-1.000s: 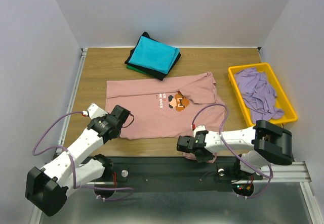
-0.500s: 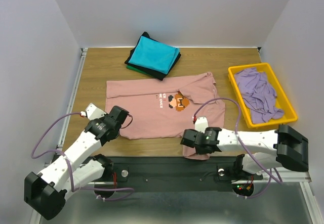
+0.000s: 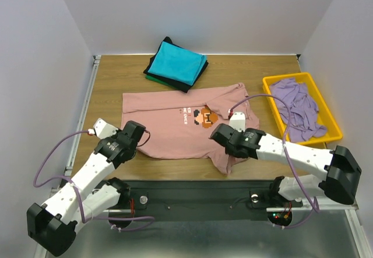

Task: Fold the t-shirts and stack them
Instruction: Fold the tshirt

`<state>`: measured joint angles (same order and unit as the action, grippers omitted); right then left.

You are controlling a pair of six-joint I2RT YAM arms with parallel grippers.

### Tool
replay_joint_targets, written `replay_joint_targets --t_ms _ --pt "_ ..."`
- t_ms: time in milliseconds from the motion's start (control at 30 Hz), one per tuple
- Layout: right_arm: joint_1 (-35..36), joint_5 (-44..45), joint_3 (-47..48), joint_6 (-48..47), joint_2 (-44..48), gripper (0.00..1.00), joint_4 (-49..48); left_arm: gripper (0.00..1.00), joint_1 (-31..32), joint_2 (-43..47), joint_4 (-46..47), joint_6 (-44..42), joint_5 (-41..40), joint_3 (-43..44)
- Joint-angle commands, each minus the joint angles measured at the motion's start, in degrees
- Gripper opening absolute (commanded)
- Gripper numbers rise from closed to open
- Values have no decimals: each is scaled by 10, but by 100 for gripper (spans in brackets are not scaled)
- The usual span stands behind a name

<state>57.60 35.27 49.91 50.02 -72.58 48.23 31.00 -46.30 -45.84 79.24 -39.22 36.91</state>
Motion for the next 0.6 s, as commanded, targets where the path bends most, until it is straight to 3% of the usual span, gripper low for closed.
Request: replay_joint_targets --t_ms 0,333,567 --pt "-37 39 33 -47 -2 0 -34 0 -20 -1 22 -11 -42 24" --pt "-118 -4 94 -149 -79 0 -114 0 -141 -59 129 -114 9 40" --pt "-179 2 163 -180 -149 0 -137 0 -190 -113 196 -160 39 44"
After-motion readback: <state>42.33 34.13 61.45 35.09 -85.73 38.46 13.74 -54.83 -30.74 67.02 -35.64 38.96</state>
